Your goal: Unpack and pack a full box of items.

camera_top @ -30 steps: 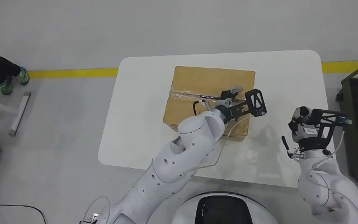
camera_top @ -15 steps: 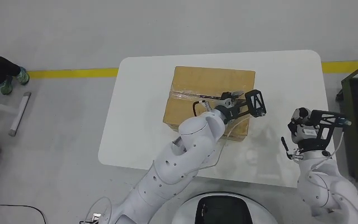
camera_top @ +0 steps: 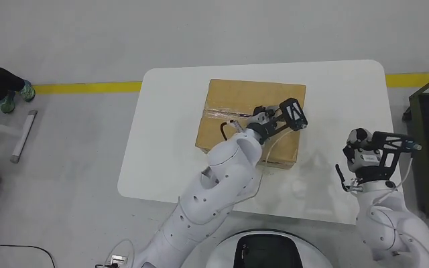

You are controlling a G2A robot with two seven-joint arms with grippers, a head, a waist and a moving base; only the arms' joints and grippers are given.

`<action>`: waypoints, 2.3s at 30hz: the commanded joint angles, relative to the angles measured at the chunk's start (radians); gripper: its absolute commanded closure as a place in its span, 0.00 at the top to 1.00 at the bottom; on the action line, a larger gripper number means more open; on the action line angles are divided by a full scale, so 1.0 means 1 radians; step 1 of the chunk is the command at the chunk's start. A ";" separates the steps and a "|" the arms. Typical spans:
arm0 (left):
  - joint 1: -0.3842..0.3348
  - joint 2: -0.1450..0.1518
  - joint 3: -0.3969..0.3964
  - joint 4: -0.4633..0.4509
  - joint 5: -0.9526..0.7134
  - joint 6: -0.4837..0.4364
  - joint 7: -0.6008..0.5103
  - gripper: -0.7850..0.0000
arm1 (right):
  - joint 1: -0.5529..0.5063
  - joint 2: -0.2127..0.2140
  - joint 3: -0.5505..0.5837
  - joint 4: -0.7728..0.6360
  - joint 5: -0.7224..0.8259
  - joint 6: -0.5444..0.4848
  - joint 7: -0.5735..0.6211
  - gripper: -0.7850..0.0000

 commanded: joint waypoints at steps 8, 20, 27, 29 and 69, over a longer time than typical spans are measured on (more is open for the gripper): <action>0.092 0.028 -0.166 -0.128 0.104 0.069 -0.029 0.00 | 0.057 -0.007 -0.040 -0.063 0.100 -0.009 0.035 0.00; 0.199 0.061 -0.352 -0.279 0.235 0.022 -0.058 0.00 | 0.196 -0.016 -0.240 0.014 0.063 -0.067 0.105 0.00; 0.209 0.071 -0.425 -0.295 0.287 0.012 -0.042 0.00 | 0.254 -0.021 -0.303 0.096 -0.005 -0.053 0.156 0.00; 0.212 0.074 -0.444 -0.290 0.300 0.018 -0.036 0.00 | 0.263 -0.021 -0.307 0.108 -0.019 -0.047 0.166 0.00; 0.235 0.103 -0.670 -0.260 0.396 0.011 -0.051 1.00 | 0.273 -0.024 -0.292 0.094 -0.075 -0.057 0.220 0.00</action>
